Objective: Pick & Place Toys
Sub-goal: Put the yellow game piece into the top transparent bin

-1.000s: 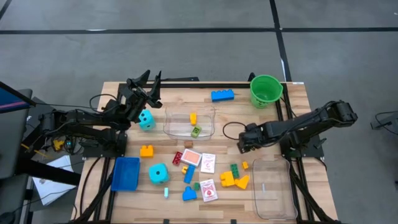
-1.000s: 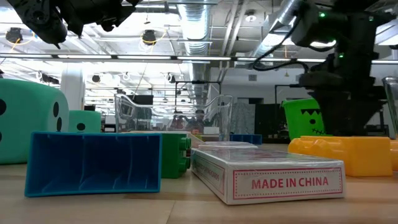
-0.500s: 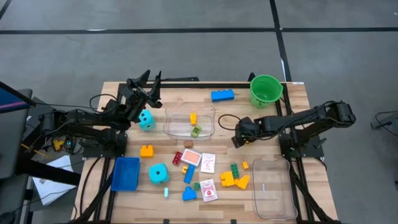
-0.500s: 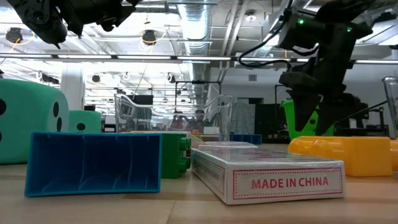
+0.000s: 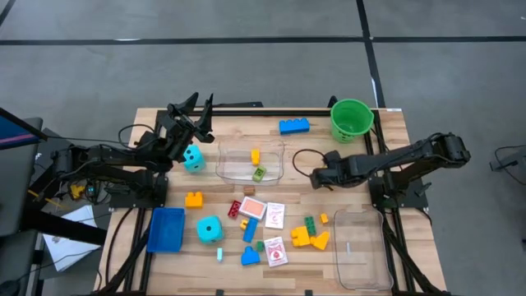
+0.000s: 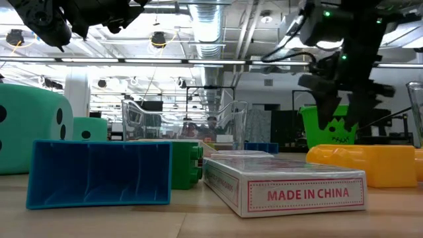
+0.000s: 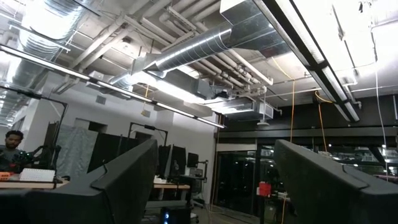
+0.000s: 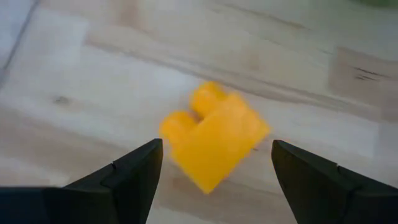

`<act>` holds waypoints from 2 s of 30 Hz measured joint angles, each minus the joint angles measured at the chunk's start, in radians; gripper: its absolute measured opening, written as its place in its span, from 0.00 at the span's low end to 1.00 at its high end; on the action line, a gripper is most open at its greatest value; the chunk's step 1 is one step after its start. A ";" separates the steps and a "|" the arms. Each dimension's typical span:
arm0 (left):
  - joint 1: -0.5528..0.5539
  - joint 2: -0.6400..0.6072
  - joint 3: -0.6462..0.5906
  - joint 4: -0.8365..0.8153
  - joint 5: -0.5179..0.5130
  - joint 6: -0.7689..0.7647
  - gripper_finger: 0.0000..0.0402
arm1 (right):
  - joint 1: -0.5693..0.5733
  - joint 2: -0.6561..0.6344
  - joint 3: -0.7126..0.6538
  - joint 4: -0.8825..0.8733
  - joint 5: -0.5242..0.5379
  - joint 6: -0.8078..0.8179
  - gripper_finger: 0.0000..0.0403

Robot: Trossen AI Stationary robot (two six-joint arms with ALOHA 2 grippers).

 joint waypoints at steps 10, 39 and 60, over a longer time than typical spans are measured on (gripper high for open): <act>0.000 0.000 0.000 0.000 0.000 0.000 0.78 | 0.095 0.002 -0.053 0.019 0.134 0.349 0.73; 0.000 0.000 0.000 0.000 0.001 -0.001 0.78 | 0.035 0.173 -0.073 0.122 0.179 0.162 0.73; 0.000 0.000 0.000 0.001 0.001 -0.008 0.78 | 0.128 0.131 -0.076 0.107 0.330 0.475 0.75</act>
